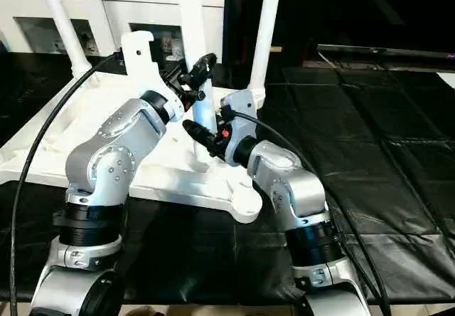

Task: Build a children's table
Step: Pick table leg

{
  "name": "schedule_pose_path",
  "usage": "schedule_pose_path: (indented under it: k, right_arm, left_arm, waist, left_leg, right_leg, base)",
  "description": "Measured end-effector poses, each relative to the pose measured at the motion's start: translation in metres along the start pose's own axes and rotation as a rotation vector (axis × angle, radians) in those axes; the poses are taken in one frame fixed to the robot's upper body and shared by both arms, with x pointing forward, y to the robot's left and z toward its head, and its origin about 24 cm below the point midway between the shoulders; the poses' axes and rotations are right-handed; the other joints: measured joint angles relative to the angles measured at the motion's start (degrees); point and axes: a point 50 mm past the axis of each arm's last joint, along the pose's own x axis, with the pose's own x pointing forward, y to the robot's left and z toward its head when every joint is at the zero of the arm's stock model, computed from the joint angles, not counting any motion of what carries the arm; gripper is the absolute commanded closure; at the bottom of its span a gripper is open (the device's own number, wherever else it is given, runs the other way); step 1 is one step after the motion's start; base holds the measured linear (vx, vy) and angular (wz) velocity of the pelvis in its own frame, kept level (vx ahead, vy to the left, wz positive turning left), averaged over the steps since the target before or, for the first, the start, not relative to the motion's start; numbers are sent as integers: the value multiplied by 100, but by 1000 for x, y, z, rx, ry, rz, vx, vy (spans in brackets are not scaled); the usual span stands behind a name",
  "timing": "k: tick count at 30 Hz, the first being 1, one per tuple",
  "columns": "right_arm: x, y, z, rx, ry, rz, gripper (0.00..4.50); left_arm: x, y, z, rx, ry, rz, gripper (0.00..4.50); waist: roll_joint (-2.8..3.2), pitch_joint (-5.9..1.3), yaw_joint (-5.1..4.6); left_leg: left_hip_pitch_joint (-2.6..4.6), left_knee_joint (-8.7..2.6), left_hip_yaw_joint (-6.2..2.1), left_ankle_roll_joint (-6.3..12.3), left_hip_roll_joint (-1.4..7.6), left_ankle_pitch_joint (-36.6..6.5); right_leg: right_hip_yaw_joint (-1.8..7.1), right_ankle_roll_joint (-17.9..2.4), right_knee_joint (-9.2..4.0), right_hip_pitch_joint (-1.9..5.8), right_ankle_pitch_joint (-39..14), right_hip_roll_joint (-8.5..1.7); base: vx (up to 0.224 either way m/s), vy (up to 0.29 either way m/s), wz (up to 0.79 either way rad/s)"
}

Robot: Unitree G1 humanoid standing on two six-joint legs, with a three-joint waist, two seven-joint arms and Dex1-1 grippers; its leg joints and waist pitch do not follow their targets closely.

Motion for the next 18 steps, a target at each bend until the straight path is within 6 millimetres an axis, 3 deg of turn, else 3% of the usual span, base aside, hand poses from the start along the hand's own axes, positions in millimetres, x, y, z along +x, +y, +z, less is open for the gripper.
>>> schedule_pose_path:
  k: [5, 10, 14, 18]
  right_arm:
    - [-2, 0, 4, 19, -16, 50, 156]
    - [-13, -13, 16, 67, -30, 99, 114]
    - [-33, -28, 31, 113, -36, 177, 87]
    - [-43, -31, 38, 138, 4, 272, 67]
  left_arm:
    - [0, 2, 0, 4, 4, 3, 265]
    - [-3, 14, 1, 10, 19, -13, 265]
    - [-8, 24, 5, -64, 49, -131, 265]
    - [-13, 23, 12, -136, 53, -260, 265]
  waist:
    - [0, 0, -2]
    - [0, 0, 1]
    - [0, 0, 9]
    - [0, 0, 14]
  left_leg:
    - [2, -1, 0, 0, 0, 0]
    - [3, -1, 0, 0, 0, 0]
    - [2, 0, 0, 1, -1, 0]
    - [2, 0, 1, 1, -1, 1]
  right_leg:
    - [0, 0, 0, 1, 0, 0]
    - [0, -2, 1, 2, 1, 0]
    - [0, -6, 2, 1, 4, 0]
    - [0, -38, 3, 2, 22, 0]
  base:
    - [0, 0, 0]
    - [0, 0, 0]
    - [0, 0, 0]
    - [0, 0, 0]
